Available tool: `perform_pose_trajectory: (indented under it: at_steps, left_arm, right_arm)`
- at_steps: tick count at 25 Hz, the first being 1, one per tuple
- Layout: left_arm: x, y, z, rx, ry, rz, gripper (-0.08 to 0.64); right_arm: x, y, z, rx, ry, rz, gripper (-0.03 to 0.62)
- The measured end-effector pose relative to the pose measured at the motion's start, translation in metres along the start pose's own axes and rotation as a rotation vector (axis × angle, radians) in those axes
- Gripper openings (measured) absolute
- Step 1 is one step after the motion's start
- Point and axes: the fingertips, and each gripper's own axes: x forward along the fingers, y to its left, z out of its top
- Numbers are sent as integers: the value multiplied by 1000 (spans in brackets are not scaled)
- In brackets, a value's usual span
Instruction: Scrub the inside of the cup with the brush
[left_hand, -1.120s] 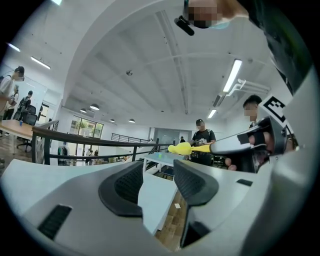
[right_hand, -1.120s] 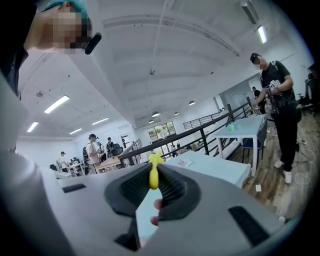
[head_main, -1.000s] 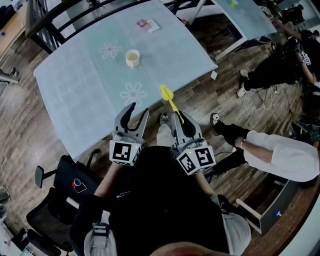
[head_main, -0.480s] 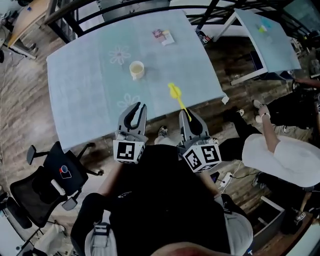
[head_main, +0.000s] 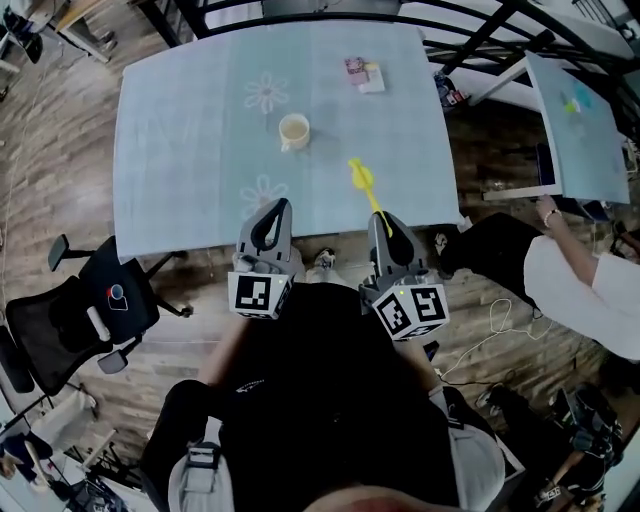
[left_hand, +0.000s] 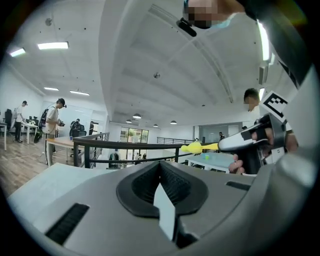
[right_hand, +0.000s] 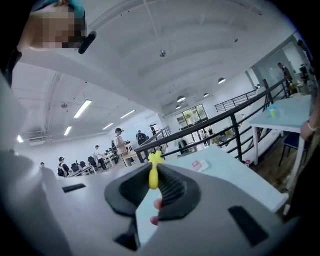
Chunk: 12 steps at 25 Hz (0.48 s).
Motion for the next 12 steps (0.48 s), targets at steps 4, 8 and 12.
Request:
perform_pose_trajectory:
  at_steps: [4, 8, 12]
  left_arm:
    - [16, 19, -6, 3, 21, 21, 14]
    - [35, 38, -29, 11, 81, 1, 15]
    - [65, 56, -45, 42, 97, -44, 15]
  right_arm:
    - [19, -3, 1, 10, 17, -5, 38]
    - [31, -1, -1, -5, 52, -43, 38]
    - [45, -7, 5, -22, 83, -108, 39]
